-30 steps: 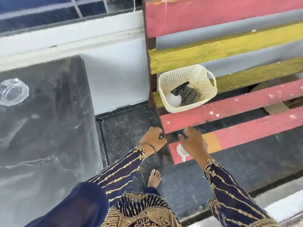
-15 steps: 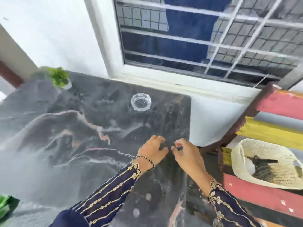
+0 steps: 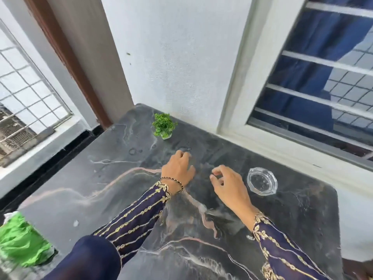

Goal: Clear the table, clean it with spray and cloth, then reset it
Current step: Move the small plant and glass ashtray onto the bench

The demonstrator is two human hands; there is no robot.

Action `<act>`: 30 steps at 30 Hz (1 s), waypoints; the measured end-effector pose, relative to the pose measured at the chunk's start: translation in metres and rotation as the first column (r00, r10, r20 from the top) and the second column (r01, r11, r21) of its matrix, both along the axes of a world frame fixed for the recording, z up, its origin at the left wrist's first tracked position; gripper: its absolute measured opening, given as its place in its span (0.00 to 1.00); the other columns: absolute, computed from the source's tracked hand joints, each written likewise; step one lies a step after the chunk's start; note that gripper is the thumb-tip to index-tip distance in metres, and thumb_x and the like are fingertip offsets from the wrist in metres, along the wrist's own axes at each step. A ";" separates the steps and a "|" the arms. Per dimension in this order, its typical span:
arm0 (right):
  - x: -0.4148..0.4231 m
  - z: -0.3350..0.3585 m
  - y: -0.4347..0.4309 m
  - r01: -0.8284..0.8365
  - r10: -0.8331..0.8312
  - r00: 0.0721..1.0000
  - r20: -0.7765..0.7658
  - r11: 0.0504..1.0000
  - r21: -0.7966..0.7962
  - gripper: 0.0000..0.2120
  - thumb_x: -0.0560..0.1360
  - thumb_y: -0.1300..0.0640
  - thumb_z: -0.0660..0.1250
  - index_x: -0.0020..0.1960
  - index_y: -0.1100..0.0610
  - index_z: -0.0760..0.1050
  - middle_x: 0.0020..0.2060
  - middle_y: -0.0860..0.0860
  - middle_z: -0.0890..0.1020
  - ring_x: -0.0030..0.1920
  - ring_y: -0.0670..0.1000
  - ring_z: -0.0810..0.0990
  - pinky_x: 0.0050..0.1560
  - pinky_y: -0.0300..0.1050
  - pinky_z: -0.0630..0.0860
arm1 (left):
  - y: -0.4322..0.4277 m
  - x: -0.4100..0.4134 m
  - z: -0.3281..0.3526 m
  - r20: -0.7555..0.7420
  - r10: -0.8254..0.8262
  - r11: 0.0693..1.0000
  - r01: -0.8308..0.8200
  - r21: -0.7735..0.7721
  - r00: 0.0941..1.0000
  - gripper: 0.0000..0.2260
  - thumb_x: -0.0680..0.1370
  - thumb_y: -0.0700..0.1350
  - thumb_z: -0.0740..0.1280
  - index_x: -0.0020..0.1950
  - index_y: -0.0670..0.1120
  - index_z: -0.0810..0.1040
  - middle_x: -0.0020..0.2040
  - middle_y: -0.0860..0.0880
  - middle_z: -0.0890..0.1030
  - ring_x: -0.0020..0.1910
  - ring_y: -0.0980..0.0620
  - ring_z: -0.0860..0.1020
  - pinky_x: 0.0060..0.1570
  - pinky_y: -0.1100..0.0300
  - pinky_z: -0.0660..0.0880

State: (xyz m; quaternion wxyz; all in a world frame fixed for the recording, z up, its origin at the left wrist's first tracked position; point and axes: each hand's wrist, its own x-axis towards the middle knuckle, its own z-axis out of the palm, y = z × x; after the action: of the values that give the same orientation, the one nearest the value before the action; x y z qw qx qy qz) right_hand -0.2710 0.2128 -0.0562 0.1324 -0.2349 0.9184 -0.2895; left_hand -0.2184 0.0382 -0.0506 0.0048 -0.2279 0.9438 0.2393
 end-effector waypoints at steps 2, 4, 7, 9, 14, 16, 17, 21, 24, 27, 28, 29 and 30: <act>-0.009 -0.001 -0.026 -0.018 0.017 1.000 -0.007 0.999 -0.032 0.08 0.81 0.52 0.66 0.58 0.53 0.78 0.56 0.45 0.82 0.46 0.47 0.82 0.53 0.52 0.80 | -0.036 -0.010 0.007 -0.007 0.040 0.998 -0.040 -0.045 0.999 0.17 0.78 0.48 0.61 0.66 0.46 0.71 0.64 0.46 0.70 0.64 0.45 0.71 0.52 0.47 0.76; -0.018 -0.001 -0.045 -0.032 0.031 0.999 -0.016 0.997 -0.064 0.07 0.81 0.52 0.66 0.58 0.52 0.79 0.54 0.45 0.82 0.46 0.46 0.82 0.52 0.52 0.81 | -0.064 -0.022 0.013 -0.019 0.065 0.993 -0.067 -0.094 0.998 0.18 0.78 0.47 0.62 0.68 0.46 0.69 0.67 0.45 0.68 0.65 0.44 0.70 0.50 0.47 0.76; -0.028 -0.003 -0.058 -0.039 0.038 0.999 -0.017 0.995 -0.089 0.06 0.81 0.52 0.66 0.57 0.50 0.79 0.53 0.42 0.82 0.45 0.44 0.82 0.49 0.49 0.81 | -0.096 -0.040 0.016 -0.031 0.119 0.976 -0.122 -0.177 0.992 0.20 0.77 0.44 0.62 0.70 0.47 0.67 0.70 0.44 0.64 0.67 0.42 0.67 0.47 0.46 0.77; -0.033 -0.007 -0.059 -0.031 0.030 0.999 -0.015 0.994 -0.100 0.06 0.81 0.52 0.66 0.56 0.50 0.79 0.52 0.41 0.82 0.44 0.42 0.82 0.48 0.48 0.82 | -0.110 -0.052 0.013 -0.025 0.138 0.968 -0.140 -0.207 0.990 0.23 0.77 0.42 0.62 0.71 0.49 0.65 0.71 0.43 0.63 0.66 0.41 0.67 0.47 0.47 0.77; -0.044 -0.019 -0.038 0.037 -0.039 0.999 -0.020 0.995 -0.091 0.04 0.81 0.54 0.67 0.54 0.49 0.79 0.50 0.41 0.83 0.43 0.36 0.80 0.46 0.43 0.80 | -0.128 -0.073 0.004 -0.003 0.127 0.970 -0.125 -0.208 0.992 0.25 0.78 0.44 0.62 0.74 0.54 0.62 0.69 0.41 0.63 0.64 0.39 0.69 0.46 0.46 0.77; -0.047 -0.024 -0.024 0.078 -0.079 0.997 -0.014 0.994 -0.072 0.03 0.81 0.54 0.67 0.53 0.49 0.80 0.49 0.41 0.83 0.43 0.34 0.79 0.43 0.38 0.77 | -0.130 -0.078 0.002 -0.023 0.131 0.976 -0.133 -0.171 0.991 0.23 0.78 0.47 0.63 0.72 0.53 0.65 0.67 0.42 0.65 0.63 0.40 0.70 0.46 0.46 0.77; -0.048 -0.027 -0.016 0.098 -0.098 0.995 -0.008 0.993 -0.063 0.03 0.81 0.54 0.67 0.53 0.49 0.80 0.49 0.41 0.83 0.43 0.34 0.79 0.41 0.36 0.75 | -0.132 -0.080 0.001 -0.046 0.138 0.979 -0.143 -0.148 0.989 0.21 0.78 0.47 0.64 0.71 0.51 0.67 0.65 0.41 0.66 0.62 0.40 0.71 0.46 0.45 0.77; -0.050 -0.035 0.017 0.181 -0.180 0.983 0.015 0.983 -0.026 0.03 0.81 0.53 0.66 0.53 0.47 0.79 0.49 0.40 0.82 0.44 0.34 0.79 0.39 0.32 0.71 | -0.139 -0.084 -0.004 -0.127 0.129 0.988 -0.139 -0.069 0.983 0.18 0.77 0.44 0.66 0.66 0.45 0.71 0.60 0.40 0.69 0.55 0.38 0.75 0.46 0.46 0.76; -0.050 -0.039 0.042 0.253 -0.252 0.967 0.038 0.967 -0.030 0.03 0.81 0.53 0.66 0.53 0.48 0.79 0.49 0.41 0.83 0.45 0.36 0.80 0.43 0.35 0.75 | -0.137 -0.084 -0.008 -0.178 0.126 0.990 -0.135 -0.039 0.976 0.18 0.76 0.44 0.68 0.65 0.42 0.72 0.59 0.38 0.70 0.53 0.36 0.75 0.49 0.46 0.75; -0.049 -0.040 0.064 0.369 -0.368 0.929 0.030 0.930 -0.005 0.04 0.81 0.54 0.66 0.50 0.46 0.79 0.46 0.42 0.83 0.46 0.46 0.83 0.50 0.51 0.81 | -0.128 -0.078 -0.009 -0.241 0.109 0.992 -0.121 -0.033 0.964 0.16 0.75 0.43 0.69 0.62 0.42 0.74 0.56 0.39 0.72 0.49 0.38 0.76 0.44 0.49 0.74; -0.049 -0.041 0.070 0.411 -0.411 0.912 0.009 0.912 0.017 0.05 0.81 0.53 0.66 0.48 0.46 0.79 0.44 0.42 0.83 0.46 0.48 0.83 0.50 0.53 0.81 | -0.124 -0.076 -0.008 -0.257 0.103 0.993 -0.113 -0.026 0.961 0.16 0.75 0.43 0.69 0.61 0.43 0.74 0.55 0.40 0.72 0.48 0.38 0.76 0.43 0.50 0.74; -0.049 -0.042 0.078 0.457 -0.457 0.889 -0.005 0.888 0.043 0.04 0.80 0.53 0.66 0.47 0.46 0.79 0.42 0.42 0.82 0.47 0.51 0.83 0.49 0.54 0.81 | -0.118 -0.074 -0.007 -0.270 0.094 0.995 -0.102 -0.017 0.958 0.16 0.74 0.44 0.70 0.61 0.44 0.75 0.54 0.41 0.72 0.47 0.39 0.76 0.42 0.51 0.73; -0.050 -0.043 0.085 0.498 -0.499 0.867 -0.005 0.865 0.057 0.04 0.80 0.53 0.67 0.47 0.47 0.78 0.41 0.43 0.82 0.47 0.53 0.82 0.49 0.54 0.80 | -0.113 -0.072 -0.004 -0.286 0.089 0.995 -0.095 -0.007 0.954 0.16 0.74 0.45 0.70 0.61 0.45 0.75 0.54 0.43 0.73 0.46 0.41 0.75 0.42 0.52 0.73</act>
State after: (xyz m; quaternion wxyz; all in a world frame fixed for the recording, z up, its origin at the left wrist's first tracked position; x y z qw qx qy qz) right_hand -0.3209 0.2976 -0.0996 0.0642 0.0152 0.9550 -0.2890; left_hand -0.2902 -0.0745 -0.0548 -0.1449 -0.2347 0.9254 0.2599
